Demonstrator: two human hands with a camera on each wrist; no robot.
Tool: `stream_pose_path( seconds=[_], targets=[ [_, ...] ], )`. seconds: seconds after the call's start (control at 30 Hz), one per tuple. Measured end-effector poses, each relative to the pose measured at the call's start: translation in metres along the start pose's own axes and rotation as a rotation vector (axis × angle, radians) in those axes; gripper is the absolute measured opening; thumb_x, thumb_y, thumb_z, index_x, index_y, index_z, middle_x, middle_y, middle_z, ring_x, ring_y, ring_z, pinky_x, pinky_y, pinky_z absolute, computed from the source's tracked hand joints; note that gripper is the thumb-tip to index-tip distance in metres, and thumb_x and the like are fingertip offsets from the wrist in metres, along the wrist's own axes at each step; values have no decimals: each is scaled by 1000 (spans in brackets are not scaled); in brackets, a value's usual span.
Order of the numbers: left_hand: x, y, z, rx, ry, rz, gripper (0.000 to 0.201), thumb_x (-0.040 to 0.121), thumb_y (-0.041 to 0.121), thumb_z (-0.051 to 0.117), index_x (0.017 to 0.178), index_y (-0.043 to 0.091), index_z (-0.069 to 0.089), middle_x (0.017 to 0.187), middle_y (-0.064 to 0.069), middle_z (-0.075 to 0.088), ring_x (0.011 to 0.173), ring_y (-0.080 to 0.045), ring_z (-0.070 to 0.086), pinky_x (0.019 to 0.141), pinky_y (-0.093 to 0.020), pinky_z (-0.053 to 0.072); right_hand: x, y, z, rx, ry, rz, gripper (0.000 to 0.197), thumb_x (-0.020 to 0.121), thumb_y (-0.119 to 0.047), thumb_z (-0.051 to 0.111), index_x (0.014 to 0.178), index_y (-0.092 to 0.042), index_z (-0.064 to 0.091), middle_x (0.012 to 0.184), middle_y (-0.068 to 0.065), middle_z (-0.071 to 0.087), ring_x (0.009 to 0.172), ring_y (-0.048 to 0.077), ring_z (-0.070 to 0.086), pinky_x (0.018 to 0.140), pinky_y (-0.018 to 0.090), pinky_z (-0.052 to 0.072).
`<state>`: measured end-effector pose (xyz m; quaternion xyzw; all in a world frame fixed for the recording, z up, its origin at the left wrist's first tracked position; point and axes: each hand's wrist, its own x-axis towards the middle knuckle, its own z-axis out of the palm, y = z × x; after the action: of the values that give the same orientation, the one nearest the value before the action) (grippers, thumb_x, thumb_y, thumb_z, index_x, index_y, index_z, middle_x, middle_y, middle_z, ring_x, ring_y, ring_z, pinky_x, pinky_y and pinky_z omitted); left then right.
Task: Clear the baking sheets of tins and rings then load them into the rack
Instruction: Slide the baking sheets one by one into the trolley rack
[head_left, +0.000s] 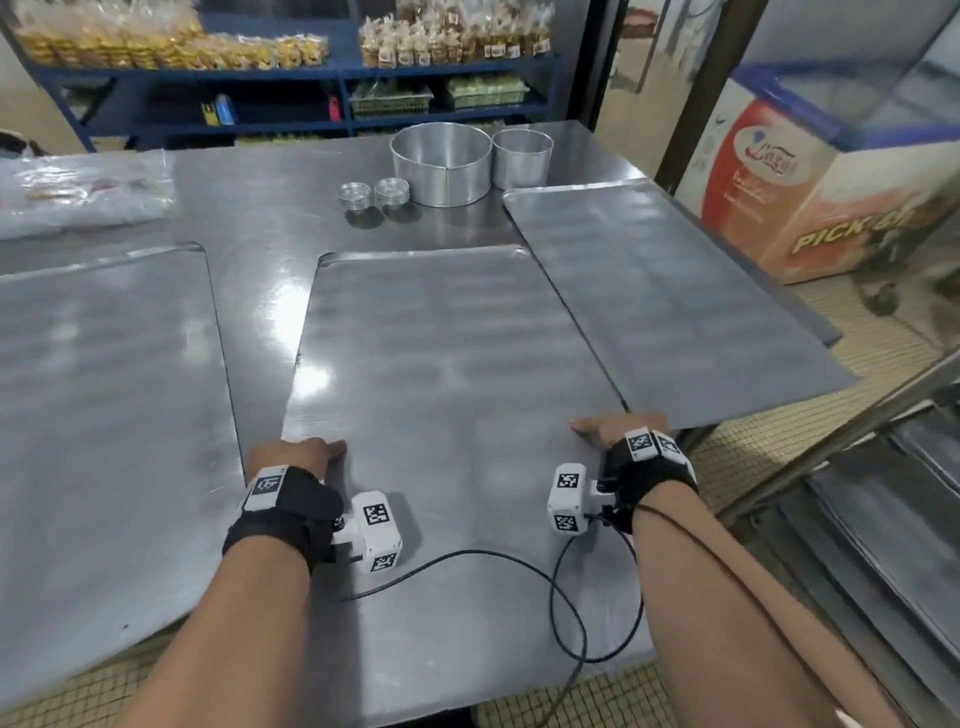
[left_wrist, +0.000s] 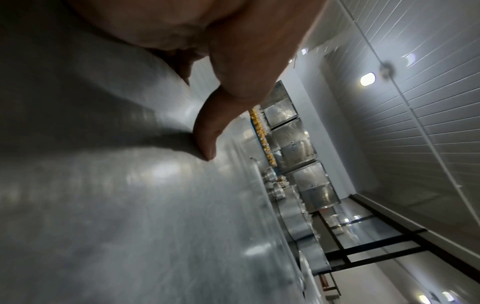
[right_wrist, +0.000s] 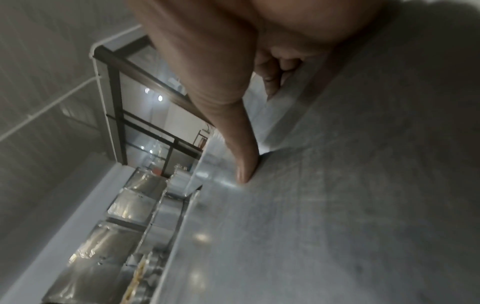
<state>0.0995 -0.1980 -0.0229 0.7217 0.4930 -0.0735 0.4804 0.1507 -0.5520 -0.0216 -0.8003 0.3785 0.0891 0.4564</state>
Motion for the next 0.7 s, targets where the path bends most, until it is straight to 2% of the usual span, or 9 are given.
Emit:
stream_pose_path(
  seconds=[0.07, 0.13, 0.17, 0.23, 0.33, 0.47, 0.57, 0.63, 0.7],
  targets=[
    [-5, 3, -5, -3, -32, 46, 57, 58, 27, 89, 99, -6, 66, 95, -16, 72, 88, -37, 70, 84, -42, 57, -15, 5, -11, 56, 39, -43, 60, 84, -41, 75, 135, -16, 59, 136, 6, 60, 118, 21, 61, 88, 25, 46],
    [-14, 8, -10, -14, -30, 77, 52, 61, 25, 90, 93, -6, 64, 91, -18, 71, 83, -37, 70, 82, -49, 58, -28, 15, -19, 14, 19, -38, 60, 74, -35, 84, 125, -9, 64, 123, 6, 66, 110, 22, 65, 79, 24, 46],
    [-20, 9, -13, -19, -27, 94, 47, 65, 24, 89, 88, -5, 61, 92, -19, 70, 81, -36, 68, 81, -48, 58, -36, 21, -26, 3, 31, -31, 59, 68, -33, 89, 116, -7, 68, 115, 3, 68, 103, 20, 66, 78, 23, 48],
    [-34, 9, -17, -28, -41, 166, 38, 73, 22, 86, 85, -2, 59, 98, -22, 71, 77, -32, 63, 75, -36, 55, -52, 36, -40, 56, 60, 24, 60, 62, -33, 92, 109, -3, 71, 111, 5, 71, 96, 19, 67, 82, 27, 54],
    [-60, 3, -21, -36, -74, 270, 35, 76, 18, 83, 80, -4, 57, 81, -22, 74, 59, -23, 61, 58, -26, 50, -87, 61, -66, 165, 151, 35, 57, 65, -31, 91, 108, 0, 68, 109, 10, 70, 85, 21, 62, 75, 29, 50],
    [-93, -2, -22, -4, -164, 364, 52, 72, 26, 87, 104, -8, 64, 111, -22, 70, 94, -31, 67, 84, -40, 54, -146, 93, -109, 273, 268, 105, 58, 63, -23, 93, 105, 6, 65, 100, 16, 68, 89, 31, 66, 73, 35, 51],
    [-120, -8, -20, 62, -271, 473, 56, 80, 23, 79, 125, -5, 60, 128, -24, 62, 117, -38, 61, 92, -42, 49, -191, 121, -139, 330, 349, 128, 56, 66, -19, 92, 106, 9, 65, 96, 17, 67, 84, 33, 65, 76, 39, 55],
    [-139, -11, -16, 93, -309, 534, 51, 84, 24, 76, 127, 1, 62, 130, -23, 61, 119, -38, 60, 95, -41, 48, -218, 143, -157, 350, 416, 149, 57, 69, -19, 90, 112, 9, 63, 96, 14, 64, 83, 29, 60, 75, 35, 52],
    [-161, -14, -10, 208, -415, 562, 41, 83, 35, 76, 116, 11, 70, 121, -17, 67, 112, -36, 65, 97, -39, 53, -242, 163, -173, 375, 480, 169, 57, 71, -20, 88, 113, 8, 63, 105, 15, 66, 84, 27, 58, 73, 32, 48]
  ],
)
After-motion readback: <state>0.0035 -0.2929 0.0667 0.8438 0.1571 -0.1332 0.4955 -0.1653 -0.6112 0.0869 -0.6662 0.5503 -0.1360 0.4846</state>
